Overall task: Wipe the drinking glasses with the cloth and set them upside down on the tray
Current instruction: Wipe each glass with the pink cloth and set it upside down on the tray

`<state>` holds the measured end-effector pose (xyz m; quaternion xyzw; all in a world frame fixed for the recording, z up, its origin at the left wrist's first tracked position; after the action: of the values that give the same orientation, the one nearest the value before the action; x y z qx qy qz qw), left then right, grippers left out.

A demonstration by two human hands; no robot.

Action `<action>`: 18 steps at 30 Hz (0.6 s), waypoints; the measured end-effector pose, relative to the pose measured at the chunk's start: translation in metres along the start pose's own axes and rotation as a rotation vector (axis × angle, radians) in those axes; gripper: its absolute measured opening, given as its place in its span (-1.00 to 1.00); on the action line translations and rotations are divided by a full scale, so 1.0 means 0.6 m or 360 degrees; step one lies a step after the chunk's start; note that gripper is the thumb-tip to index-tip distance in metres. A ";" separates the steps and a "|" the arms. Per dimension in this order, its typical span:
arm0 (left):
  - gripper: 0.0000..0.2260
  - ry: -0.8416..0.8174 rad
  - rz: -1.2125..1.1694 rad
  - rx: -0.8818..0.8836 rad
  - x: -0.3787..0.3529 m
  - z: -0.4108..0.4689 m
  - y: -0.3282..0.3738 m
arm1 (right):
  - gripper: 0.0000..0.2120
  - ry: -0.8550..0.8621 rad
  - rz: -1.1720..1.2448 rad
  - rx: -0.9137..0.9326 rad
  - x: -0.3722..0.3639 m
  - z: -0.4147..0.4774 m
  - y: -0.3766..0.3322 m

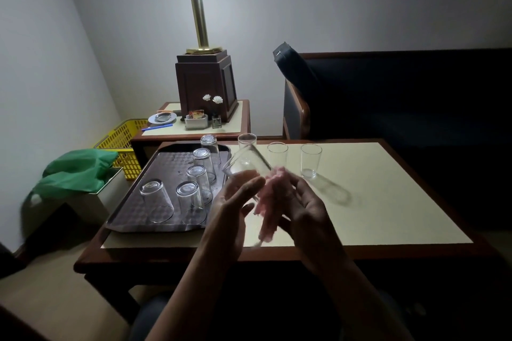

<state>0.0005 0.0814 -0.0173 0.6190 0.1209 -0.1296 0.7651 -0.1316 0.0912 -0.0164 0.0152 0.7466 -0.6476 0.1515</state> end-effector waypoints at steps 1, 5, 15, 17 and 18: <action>-0.56 -0.0044 0.0060 -0.0023 0.005 0.003 0.003 | -0.52 -0.0114 0.0179 -0.0182 -0.004 0.001 0.013; -0.51 -0.0259 -0.0009 0.0081 0.012 0.005 -0.003 | -0.47 -0.0402 0.0370 -0.0323 -0.020 -0.012 0.025; -0.49 -0.0029 -0.0238 0.0056 -0.004 0.006 0.008 | -0.57 0.0268 -0.0103 0.0503 -0.006 -0.032 -0.013; -0.44 -0.0243 -0.0338 0.0034 -0.012 0.007 0.008 | -0.63 -0.0086 0.0375 -0.0032 -0.025 -0.020 0.013; -0.39 -0.0294 -0.0334 0.0020 -0.014 0.006 0.008 | -0.61 -0.0153 0.0396 -0.0154 -0.027 -0.021 0.017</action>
<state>-0.0056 0.0794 -0.0096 0.5930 0.1132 -0.2663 0.7514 -0.1162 0.1077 -0.0210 0.0693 0.7611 -0.5871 0.2668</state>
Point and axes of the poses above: each hand's wrist, its own z-axis towards the middle knuckle, its own x-axis out of the back of the hand, y = z × x, the point moved 9 cm from there along z, towards the middle knuckle, and after that the axes turned 11 degrees about -x, right-handed, at the moved point
